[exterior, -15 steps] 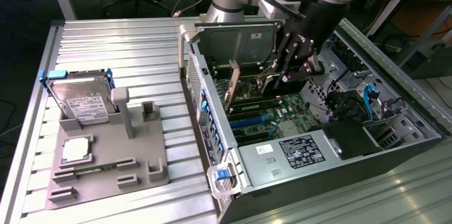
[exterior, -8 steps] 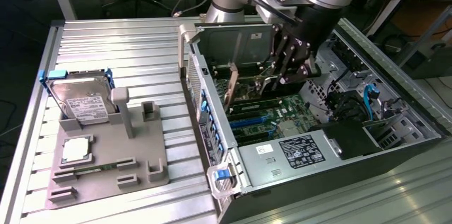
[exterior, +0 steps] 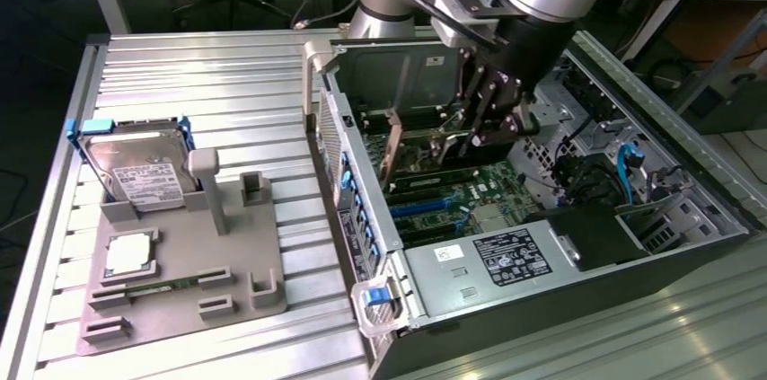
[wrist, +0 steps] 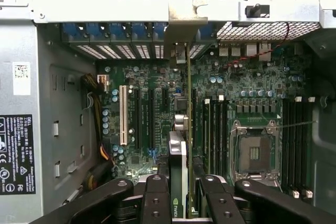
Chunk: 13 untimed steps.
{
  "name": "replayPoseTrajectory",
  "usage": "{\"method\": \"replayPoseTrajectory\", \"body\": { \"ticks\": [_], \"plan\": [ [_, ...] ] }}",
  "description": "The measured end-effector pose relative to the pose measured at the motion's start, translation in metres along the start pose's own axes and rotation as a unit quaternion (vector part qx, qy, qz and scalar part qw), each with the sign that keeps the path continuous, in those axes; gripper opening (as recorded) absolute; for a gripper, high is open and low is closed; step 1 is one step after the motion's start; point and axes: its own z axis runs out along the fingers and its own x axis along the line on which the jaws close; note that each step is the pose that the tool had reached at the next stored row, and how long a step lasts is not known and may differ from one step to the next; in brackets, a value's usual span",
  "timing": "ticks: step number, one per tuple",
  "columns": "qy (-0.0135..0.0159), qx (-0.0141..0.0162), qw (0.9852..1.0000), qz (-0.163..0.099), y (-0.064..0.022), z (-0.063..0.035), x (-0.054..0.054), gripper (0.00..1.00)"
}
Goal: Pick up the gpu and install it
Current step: 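Insert the gpu into the slot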
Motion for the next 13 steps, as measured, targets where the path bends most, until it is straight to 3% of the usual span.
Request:
{"method": "replayPoseTrajectory", "body": {
  "ticks": [13],
  "plan": [
    [0.0006,0.0001,1.0,0.001,-0.0004,0.0104,-0.0003,0.27]
  ]
}}
